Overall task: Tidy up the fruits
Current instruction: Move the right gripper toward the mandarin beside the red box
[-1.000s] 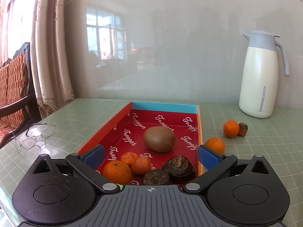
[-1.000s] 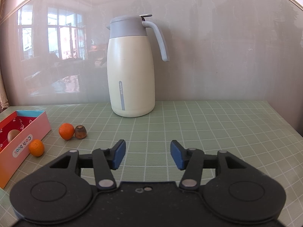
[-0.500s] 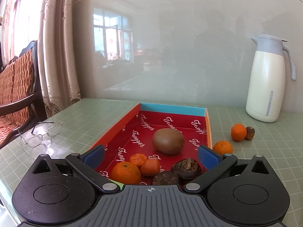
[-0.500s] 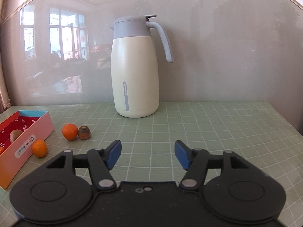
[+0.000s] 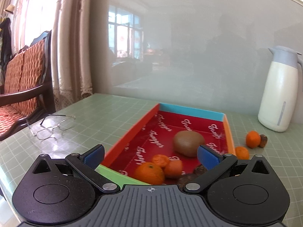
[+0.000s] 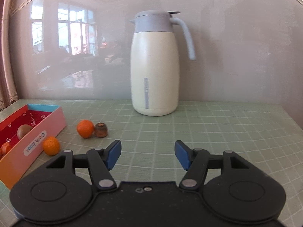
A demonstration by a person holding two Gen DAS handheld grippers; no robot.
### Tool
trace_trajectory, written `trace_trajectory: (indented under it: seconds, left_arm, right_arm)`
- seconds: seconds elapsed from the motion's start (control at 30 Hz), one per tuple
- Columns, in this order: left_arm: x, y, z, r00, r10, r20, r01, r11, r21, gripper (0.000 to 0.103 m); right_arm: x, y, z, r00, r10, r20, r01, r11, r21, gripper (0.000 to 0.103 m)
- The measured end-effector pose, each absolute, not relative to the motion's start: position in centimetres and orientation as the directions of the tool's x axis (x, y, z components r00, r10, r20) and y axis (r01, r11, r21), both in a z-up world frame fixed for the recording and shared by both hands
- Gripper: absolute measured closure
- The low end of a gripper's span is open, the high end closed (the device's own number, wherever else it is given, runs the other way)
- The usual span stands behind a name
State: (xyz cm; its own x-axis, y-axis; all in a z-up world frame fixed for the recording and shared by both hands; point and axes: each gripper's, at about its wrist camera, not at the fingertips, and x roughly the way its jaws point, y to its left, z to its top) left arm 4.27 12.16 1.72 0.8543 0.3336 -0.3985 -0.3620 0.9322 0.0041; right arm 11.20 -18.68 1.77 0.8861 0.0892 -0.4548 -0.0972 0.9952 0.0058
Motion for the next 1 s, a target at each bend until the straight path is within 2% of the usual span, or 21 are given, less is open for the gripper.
trace_trajectory:
  seconds: [0.47,1.0]
  left_arm:
    - [3.0,16.5,1.5,0.828,0.379,-0.413,-0.423,0.906,-0.017,0.0]
    - [2.9,16.4,1.3,0.831,0.369,-0.415,-0.411,0.912,-0.012,0.0]
  right_arm:
    - [12.5,-10.8,0.6,0.852,0.219,-0.476,-0.251,0.968,-0.003,0.043]
    - [13.9,-5.6,-0.6,0.807,0.307,-0.504,-0.354,0.935,0.003,0.047]
